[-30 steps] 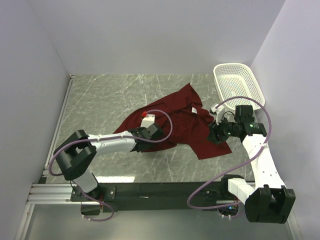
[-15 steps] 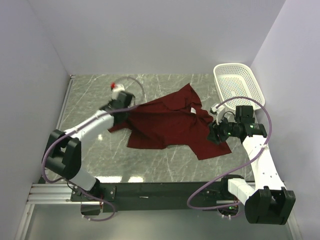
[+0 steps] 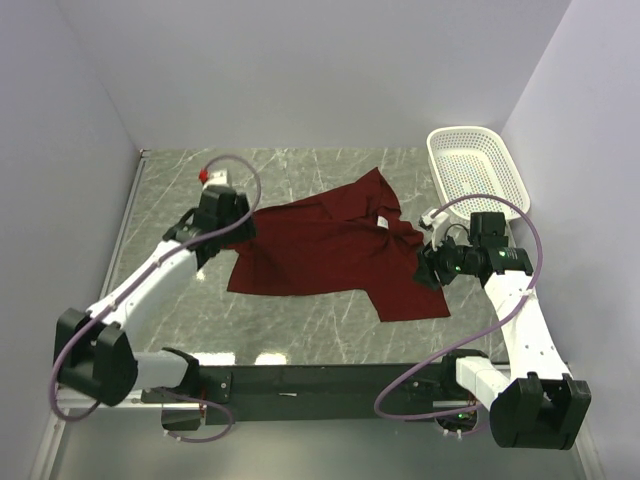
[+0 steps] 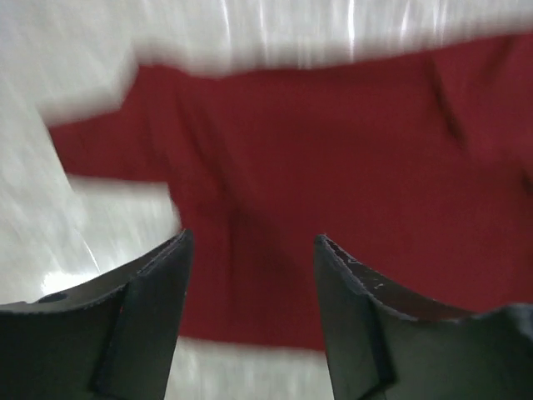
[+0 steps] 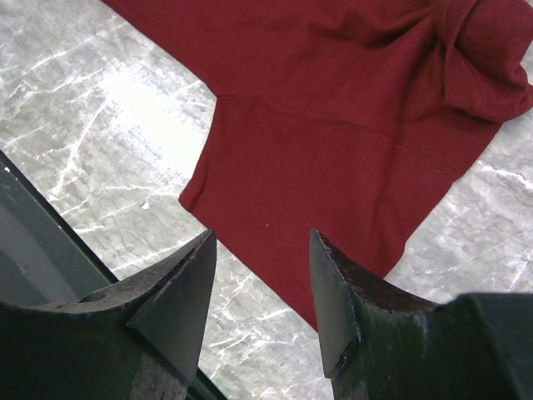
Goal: Fold and stack the t-shirts
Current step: Flatten the tshirt out
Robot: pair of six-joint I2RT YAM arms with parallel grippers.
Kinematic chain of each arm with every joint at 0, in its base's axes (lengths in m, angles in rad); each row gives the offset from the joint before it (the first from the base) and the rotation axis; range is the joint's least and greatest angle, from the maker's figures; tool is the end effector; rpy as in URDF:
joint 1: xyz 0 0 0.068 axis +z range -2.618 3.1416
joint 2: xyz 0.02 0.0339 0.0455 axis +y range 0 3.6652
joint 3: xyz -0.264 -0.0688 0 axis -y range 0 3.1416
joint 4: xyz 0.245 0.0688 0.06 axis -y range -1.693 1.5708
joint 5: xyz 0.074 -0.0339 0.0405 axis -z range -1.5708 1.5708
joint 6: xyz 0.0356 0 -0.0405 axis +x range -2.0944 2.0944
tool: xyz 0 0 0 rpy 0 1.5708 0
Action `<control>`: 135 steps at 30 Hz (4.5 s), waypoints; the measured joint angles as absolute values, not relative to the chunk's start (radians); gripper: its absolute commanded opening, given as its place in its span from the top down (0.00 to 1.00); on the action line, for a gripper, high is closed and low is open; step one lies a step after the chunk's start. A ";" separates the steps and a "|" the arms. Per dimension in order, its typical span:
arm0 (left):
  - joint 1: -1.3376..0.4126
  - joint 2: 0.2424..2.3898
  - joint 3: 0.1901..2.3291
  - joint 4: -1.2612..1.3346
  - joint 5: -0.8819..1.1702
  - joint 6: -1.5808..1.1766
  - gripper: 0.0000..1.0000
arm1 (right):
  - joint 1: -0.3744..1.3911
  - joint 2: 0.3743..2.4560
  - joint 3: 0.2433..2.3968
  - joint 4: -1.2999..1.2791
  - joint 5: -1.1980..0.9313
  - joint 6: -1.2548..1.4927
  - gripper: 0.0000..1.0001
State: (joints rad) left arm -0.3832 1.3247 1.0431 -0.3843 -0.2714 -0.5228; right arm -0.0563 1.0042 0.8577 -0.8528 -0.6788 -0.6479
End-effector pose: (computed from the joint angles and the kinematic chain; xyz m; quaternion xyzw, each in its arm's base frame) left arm 0.2752 -0.1006 0.2922 -0.1211 0.8848 -0.0802 0.4427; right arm 0.1854 0.0119 0.2743 -0.3535 0.8381 0.2082 0.3596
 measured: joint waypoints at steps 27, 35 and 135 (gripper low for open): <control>-0.385 1.446 0.741 -0.521 -0.299 -1.047 0.95 | -0.052 0.997 0.858 -0.853 -0.682 -0.648 0.43; -0.390 1.028 0.675 -0.723 -0.113 -1.091 0.99 | -0.052 0.979 0.858 -0.853 -0.700 -0.656 0.43; -0.122 1.197 0.678 -0.369 0.067 -0.772 0.09 | 0.403 1.931 1.647 -0.482 -0.162 -0.532 0.33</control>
State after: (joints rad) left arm -0.1223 1.1969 0.6781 -0.3695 0.0666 -0.7719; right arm 0.4026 1.9308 1.6474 -0.4824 -0.1619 -0.5316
